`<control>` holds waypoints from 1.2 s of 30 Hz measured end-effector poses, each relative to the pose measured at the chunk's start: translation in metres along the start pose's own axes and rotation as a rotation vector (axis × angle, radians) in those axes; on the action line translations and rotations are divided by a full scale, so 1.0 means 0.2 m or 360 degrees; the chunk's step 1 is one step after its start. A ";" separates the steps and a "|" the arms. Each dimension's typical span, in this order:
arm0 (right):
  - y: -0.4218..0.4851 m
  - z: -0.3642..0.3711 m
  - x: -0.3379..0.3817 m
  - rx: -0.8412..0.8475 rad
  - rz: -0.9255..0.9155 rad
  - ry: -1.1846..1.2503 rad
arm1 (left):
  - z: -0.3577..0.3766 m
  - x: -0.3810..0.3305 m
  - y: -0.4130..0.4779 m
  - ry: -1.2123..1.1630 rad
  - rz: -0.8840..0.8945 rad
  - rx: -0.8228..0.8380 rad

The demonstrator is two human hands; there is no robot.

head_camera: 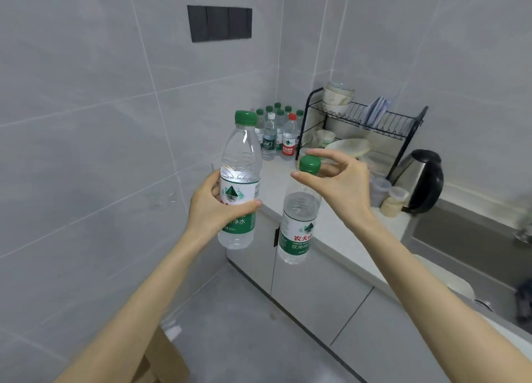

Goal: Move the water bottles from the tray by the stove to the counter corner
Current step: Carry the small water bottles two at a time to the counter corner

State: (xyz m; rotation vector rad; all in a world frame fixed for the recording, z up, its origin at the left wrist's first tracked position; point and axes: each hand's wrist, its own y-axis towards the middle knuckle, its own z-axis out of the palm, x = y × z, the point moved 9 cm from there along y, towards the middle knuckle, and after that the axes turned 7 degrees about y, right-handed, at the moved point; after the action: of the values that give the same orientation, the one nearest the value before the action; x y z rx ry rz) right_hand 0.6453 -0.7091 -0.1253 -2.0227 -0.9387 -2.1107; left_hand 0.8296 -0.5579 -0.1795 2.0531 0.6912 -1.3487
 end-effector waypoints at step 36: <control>1.94 0.68 -1.48 0.0065 0.0375 -0.0608 | 0.64 1.36 2.32 0.0034 -0.0443 0.0470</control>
State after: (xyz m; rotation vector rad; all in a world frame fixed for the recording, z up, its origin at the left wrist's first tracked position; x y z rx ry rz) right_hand 0.9783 -1.0640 -0.2615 -2.4273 -0.7268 -1.6080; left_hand 1.1683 -0.9434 -0.3867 2.2655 0.8554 -1.6720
